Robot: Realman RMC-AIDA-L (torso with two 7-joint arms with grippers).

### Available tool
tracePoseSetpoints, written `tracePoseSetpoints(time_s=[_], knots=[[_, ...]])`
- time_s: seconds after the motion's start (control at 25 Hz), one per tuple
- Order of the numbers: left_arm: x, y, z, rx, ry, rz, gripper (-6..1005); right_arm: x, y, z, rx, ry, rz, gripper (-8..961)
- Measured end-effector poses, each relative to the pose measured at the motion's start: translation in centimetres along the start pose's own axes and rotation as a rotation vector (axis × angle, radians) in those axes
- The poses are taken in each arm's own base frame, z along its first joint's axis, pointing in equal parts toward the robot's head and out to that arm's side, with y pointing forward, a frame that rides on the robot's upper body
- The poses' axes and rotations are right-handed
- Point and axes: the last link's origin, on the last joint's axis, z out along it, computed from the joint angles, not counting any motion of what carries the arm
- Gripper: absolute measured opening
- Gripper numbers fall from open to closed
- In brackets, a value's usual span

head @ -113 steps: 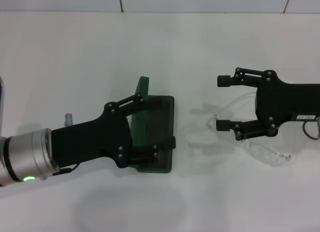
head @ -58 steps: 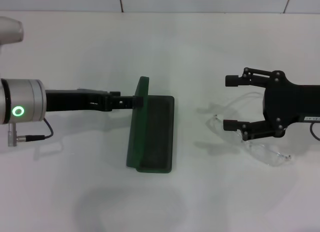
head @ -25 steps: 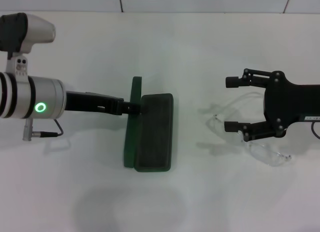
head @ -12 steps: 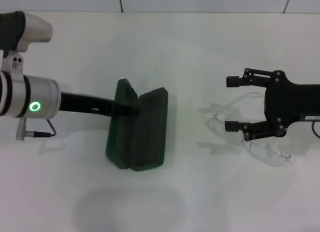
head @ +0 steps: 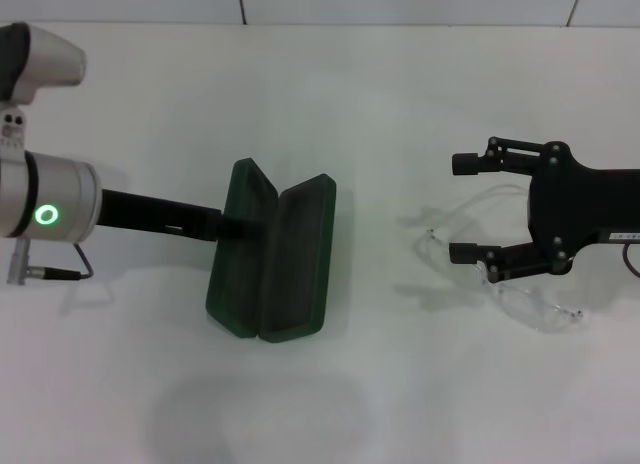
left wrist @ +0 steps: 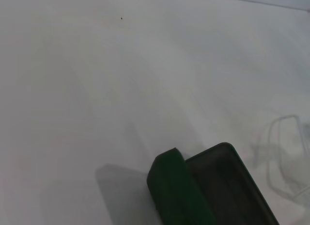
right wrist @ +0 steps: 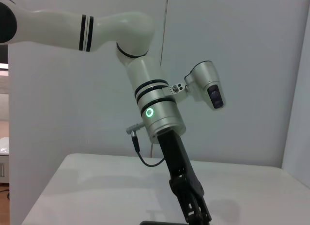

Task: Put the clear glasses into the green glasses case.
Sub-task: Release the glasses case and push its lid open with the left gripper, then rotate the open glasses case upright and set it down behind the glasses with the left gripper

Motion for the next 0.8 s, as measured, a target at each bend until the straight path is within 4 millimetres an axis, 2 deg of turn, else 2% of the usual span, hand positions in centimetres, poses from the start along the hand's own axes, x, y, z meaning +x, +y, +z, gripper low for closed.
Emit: tracePoseSetpoints(time_s=[0.44,0.8], knots=[[0.9,0.2,0.1,0.010,-0.026,0.045,308,0.0,0.0,0.0,-0.002,0.002,-0.009,874],[2.3,0.7,0.5,0.039,-0.048,0.157,206,0.3,0.3,-0.4,0.004,0.006,-0.008,874]])
